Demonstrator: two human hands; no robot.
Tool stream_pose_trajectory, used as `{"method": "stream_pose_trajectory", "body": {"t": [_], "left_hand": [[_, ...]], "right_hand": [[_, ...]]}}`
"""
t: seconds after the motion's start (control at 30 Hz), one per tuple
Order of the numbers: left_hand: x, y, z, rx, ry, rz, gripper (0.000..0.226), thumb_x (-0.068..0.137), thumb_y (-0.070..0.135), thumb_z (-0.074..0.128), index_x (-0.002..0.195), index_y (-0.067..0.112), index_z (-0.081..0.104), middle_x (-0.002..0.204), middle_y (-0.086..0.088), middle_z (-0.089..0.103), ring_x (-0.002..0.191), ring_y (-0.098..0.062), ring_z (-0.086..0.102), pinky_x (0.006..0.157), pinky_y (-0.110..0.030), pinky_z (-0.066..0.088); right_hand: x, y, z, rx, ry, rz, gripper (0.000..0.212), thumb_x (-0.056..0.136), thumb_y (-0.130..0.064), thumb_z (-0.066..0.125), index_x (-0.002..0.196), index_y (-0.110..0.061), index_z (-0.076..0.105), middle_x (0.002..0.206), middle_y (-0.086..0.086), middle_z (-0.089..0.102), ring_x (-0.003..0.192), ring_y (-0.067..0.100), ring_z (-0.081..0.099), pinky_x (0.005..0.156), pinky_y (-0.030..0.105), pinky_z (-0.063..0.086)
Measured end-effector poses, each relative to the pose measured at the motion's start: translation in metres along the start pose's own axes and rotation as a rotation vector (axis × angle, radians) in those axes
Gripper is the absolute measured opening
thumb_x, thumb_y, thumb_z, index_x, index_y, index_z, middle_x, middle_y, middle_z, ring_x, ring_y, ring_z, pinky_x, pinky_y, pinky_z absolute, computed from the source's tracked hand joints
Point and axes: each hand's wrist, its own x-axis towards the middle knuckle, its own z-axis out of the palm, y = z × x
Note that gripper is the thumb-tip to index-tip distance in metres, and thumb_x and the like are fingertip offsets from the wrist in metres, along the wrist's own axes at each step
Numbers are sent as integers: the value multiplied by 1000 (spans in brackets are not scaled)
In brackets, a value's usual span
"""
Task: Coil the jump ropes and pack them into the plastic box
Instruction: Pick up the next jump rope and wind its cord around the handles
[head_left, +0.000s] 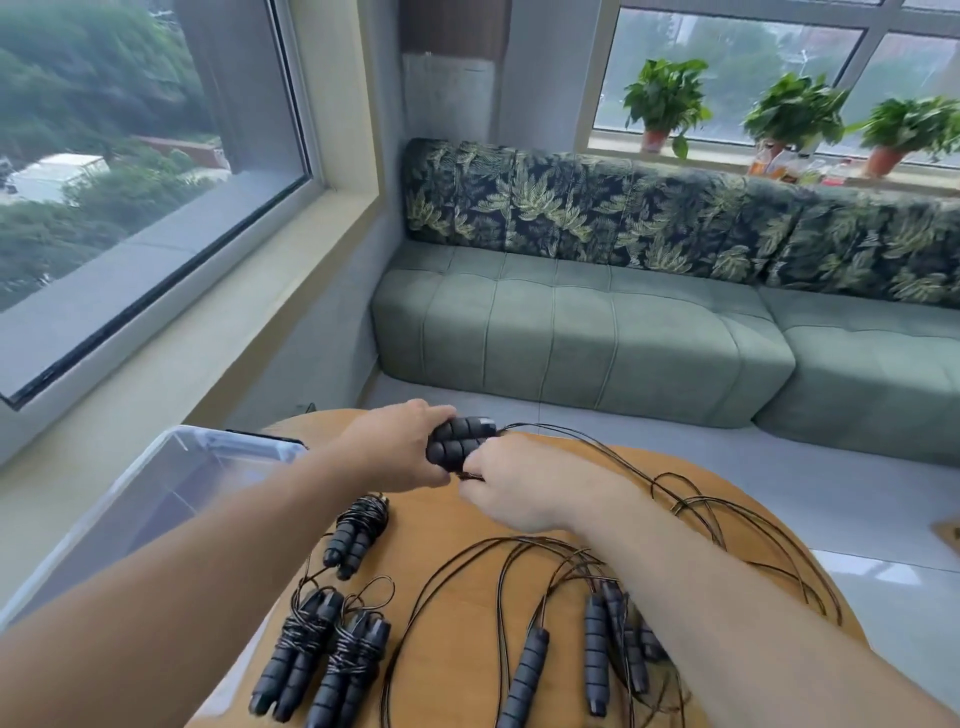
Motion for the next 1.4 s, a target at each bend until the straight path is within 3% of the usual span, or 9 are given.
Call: {"method": "stream_pose_trajectory", "body": {"t": [0.17,0.37,0.5,0.7,0.8,0.93,1.13,1.3,1.4], "left_hand": [[-7,16,-5,28,-63,150,45,80,43,73,119,35,51,98,14,55,84,-11,51,58,-22,33],[-8,20,-13,-336,-83,185,38,74,34,81,104,30,58,81,10,62,73,-10,57,60,-22,44],[-10,19,-25,-501,-75,226,36,76,27,80,106,26,60,84,7,63,67,-5,55,60,-17,45],[-9,12,-31,-966,-81,198,71,65,27,84,124,24,44,110,-11,71,95,-38,65,87,-61,52],[-6,12,-33,-1139,-40,194,80,70,20,83,136,32,39,102,-11,70,76,-22,63,67,-40,52],[-2,14,-30,-1142,118,124,56,80,16,81,127,35,56,79,-3,66,69,-18,59,63,-33,50],[11,9,-19,-594,374,-54,59,74,34,81,129,35,59,82,16,66,55,5,53,56,-14,43],[14,6,-19,-112,351,2,59,81,39,72,133,23,50,120,3,58,101,-20,60,81,-30,46],[16,2,-17,102,265,-25,48,83,34,70,123,18,49,119,-1,54,102,-29,61,79,-38,49]], "right_hand": [[10,14,-48,-58,16,-108,22,90,-32,58,74,-20,69,70,-1,61,72,22,57,62,32,45],[22,47,-67,567,-71,-102,5,80,-22,79,81,-22,74,72,-8,69,68,10,60,66,27,46],[32,61,-64,996,-147,-80,15,89,-1,64,79,-12,59,62,-3,60,51,9,55,51,20,46],[47,68,-59,1416,-175,-105,5,82,-18,74,78,-16,72,80,5,64,69,18,57,67,31,43],[56,66,-45,1571,-106,-84,16,72,-28,82,81,-19,73,85,4,53,71,13,40,65,26,23],[54,46,-27,1812,3,-46,16,90,-11,50,75,-14,53,57,-3,41,41,4,29,43,17,14],[43,25,-3,1181,167,156,29,102,-14,40,77,-14,54,60,0,43,43,10,25,44,24,18],[35,20,-4,438,189,102,29,100,-16,42,72,-21,52,73,0,56,74,23,54,66,31,39],[21,9,-10,64,92,105,20,96,-21,46,86,-11,60,89,10,62,83,29,60,68,34,48]]}}
